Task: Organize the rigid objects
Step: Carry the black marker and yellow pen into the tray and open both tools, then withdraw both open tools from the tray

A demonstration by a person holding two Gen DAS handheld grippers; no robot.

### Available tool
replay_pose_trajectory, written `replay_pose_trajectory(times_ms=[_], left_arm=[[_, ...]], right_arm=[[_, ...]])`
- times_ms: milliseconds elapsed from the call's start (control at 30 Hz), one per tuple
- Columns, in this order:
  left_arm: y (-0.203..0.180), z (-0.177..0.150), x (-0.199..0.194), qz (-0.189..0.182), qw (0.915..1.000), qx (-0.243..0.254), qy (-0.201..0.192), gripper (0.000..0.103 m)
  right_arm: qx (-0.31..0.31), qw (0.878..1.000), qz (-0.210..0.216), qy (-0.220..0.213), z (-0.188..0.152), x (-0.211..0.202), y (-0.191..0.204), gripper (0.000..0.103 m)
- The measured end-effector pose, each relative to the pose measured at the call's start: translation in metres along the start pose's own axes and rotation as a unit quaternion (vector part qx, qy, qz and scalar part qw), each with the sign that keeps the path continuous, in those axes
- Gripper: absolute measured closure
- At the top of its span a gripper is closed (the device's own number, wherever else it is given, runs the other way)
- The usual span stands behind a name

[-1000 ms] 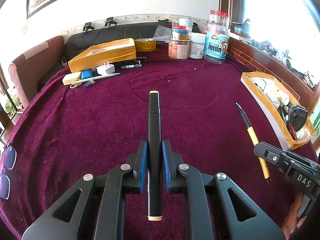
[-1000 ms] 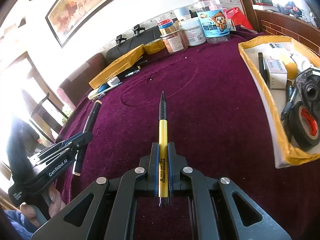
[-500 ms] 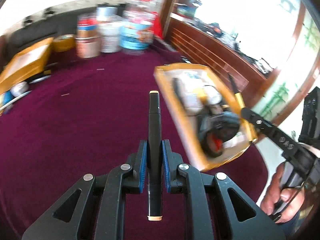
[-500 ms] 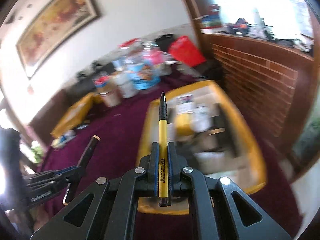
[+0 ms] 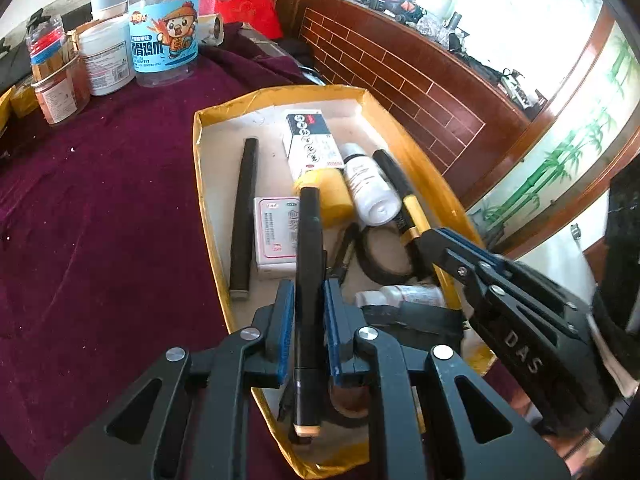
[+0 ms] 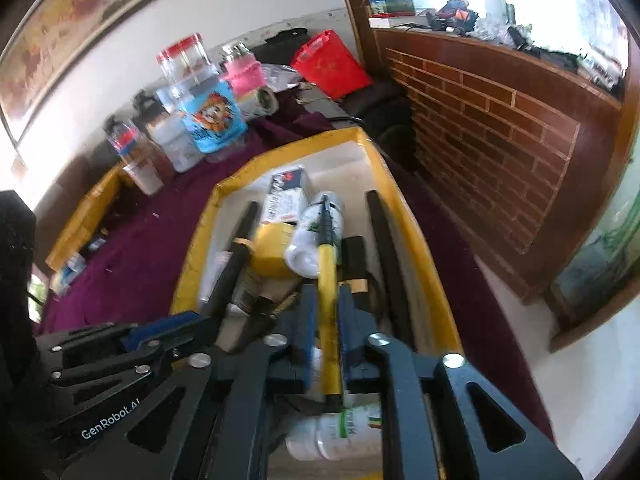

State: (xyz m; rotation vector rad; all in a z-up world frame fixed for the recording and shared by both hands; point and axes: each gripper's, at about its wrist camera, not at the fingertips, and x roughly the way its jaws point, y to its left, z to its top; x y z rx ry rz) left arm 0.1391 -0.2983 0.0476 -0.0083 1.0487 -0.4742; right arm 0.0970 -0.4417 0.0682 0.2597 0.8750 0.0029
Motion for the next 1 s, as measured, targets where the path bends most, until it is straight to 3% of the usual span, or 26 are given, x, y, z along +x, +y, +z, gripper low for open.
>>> replay_pose_trajectory(times_ms=[67, 100, 167, 267, 333, 400, 433, 667, 1000], left_arm=[[0.000, -0.004, 0.002, 0.011, 0.9999, -0.001, -0.007, 0.075], [0.001, -0.006, 0.001, 0.013, 0.9999, -0.003, -0.011, 0.064], [0.003, -0.011, -0.009, 0.013, 0.9995, -0.004, -0.029, 0.053], [0.004, -0.022, -0.029, 0.025, 0.9973, 0.013, -0.068, 0.053], [0.002, -0.035, -0.051, 0.048, 0.9932, 0.041, -0.098, 0.047], [0.005, -0.047, -0.069, 0.072, 0.9889, 0.063, -0.114, 0.028], [0.007, -0.055, -0.078, 0.090, 0.9863, 0.070, -0.119, 0.026], [0.036, -0.089, -0.112, 0.131, 0.9792, 0.080, -0.132, 0.025], [0.071, -0.117, -0.118, 0.159, 0.9754, 0.057, -0.142, 0.022]], right_arm=[[0.006, 1.000, -0.007, -0.011, -0.002, -0.005, -0.005, 0.053], [0.010, 1.000, -0.011, -0.021, -0.003, -0.010, -0.008, 0.052], [0.011, 0.998, -0.022, -0.049, -0.005, -0.026, -0.011, 0.052], [0.010, 0.995, -0.038, -0.088, -0.014, -0.053, -0.005, 0.046], [0.003, 0.993, -0.038, -0.111, -0.025, -0.071, 0.004, 0.043], [-0.007, 0.991, -0.039, -0.130, -0.037, -0.083, 0.016, 0.036], [-0.015, 0.989, -0.043, -0.138, -0.046, -0.088, 0.024, 0.032], [-0.043, 0.985, -0.040, -0.160, -0.083, -0.093, 0.066, 0.032], [-0.067, 0.987, -0.043, -0.136, -0.106, -0.081, 0.101, 0.032]])
